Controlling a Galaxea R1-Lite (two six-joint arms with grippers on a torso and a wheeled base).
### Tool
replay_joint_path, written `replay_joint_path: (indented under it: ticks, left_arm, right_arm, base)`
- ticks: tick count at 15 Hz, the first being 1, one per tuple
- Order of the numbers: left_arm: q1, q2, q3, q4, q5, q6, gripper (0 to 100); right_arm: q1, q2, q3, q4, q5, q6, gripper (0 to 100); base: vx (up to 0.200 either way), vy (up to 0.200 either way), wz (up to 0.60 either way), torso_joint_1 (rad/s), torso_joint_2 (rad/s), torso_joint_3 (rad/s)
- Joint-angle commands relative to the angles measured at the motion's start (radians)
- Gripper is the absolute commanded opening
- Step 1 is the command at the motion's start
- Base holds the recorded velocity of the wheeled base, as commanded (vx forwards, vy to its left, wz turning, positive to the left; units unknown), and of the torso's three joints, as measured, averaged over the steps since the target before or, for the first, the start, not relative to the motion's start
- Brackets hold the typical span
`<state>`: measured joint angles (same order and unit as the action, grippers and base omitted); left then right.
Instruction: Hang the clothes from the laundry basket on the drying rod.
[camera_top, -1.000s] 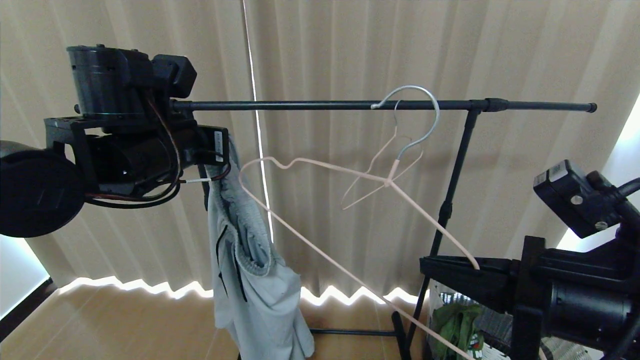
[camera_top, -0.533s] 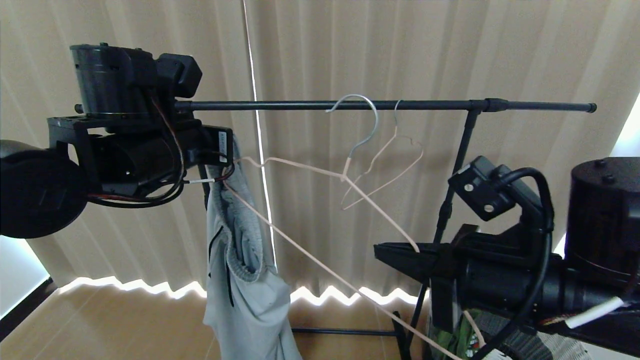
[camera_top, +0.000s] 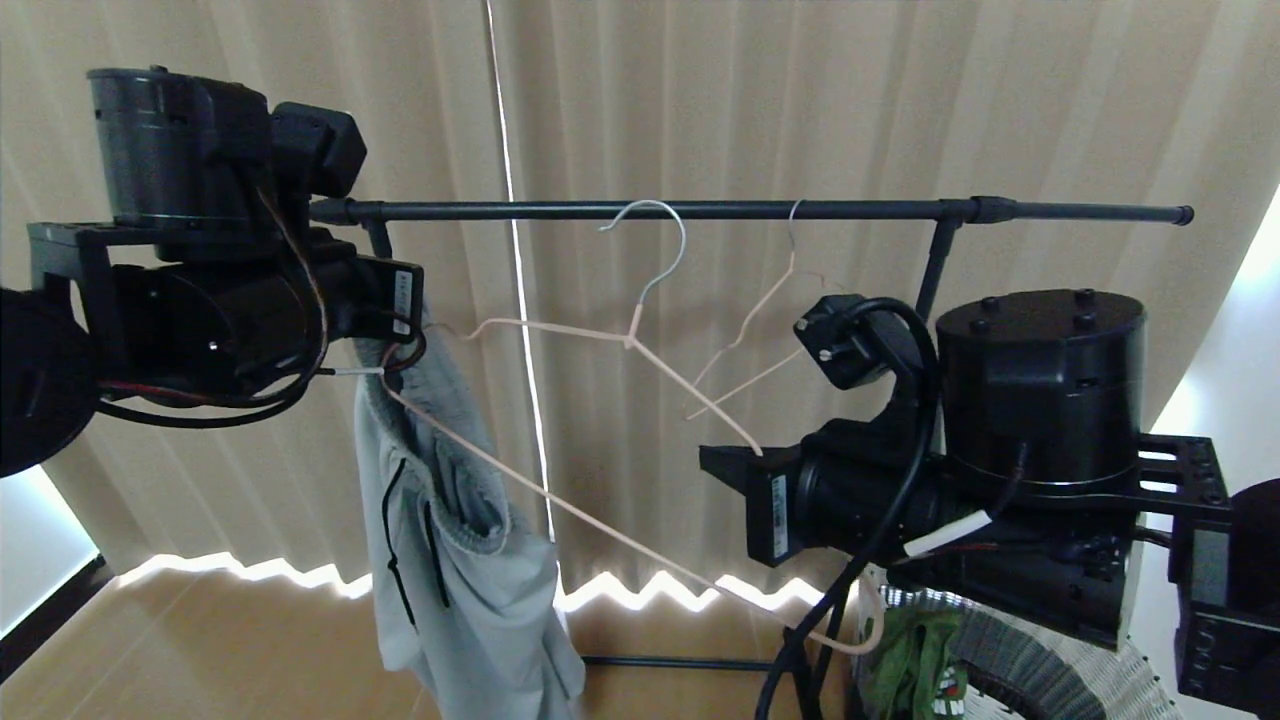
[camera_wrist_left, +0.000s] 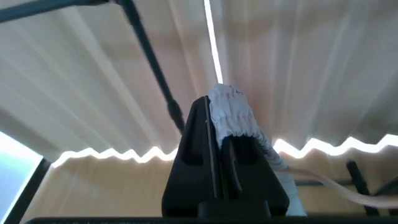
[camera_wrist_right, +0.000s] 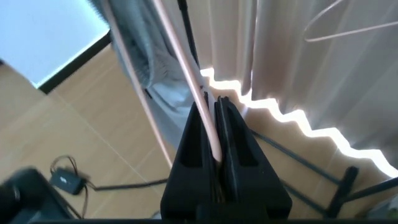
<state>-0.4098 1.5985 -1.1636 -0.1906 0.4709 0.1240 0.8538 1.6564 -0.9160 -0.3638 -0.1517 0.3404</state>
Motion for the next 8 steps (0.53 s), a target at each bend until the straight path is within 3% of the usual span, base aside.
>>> replay_joint_path:
  ticks: [1,6,8]
  left_arm:
    - [-0.009,-0.019,0.001,-0.001,0.025,-0.001,0]
    - [-0.023,-0.008,-0.01,-0.007,0.034,-0.023,0]
    - [-0.02,-0.011,-0.008,-0.003,0.035,-0.023,0]
  right_arm:
    - [0.014,0.051,-0.029,0.0,-0.005,0.014,0]
    - [0.117,0.075,-0.043,0.0,-0.008,0.063,0]
    - [0.116,0.115,-0.064,0.0,-0.063,0.063,0]
  base:
    - [0.0,0.0,0.0,0.0,0.0,0.0]
    - [0.0,0.0,0.0,0.0,0.0,0.0]
    - [0.0,0.0,0.0,0.0,0.0,0.0]
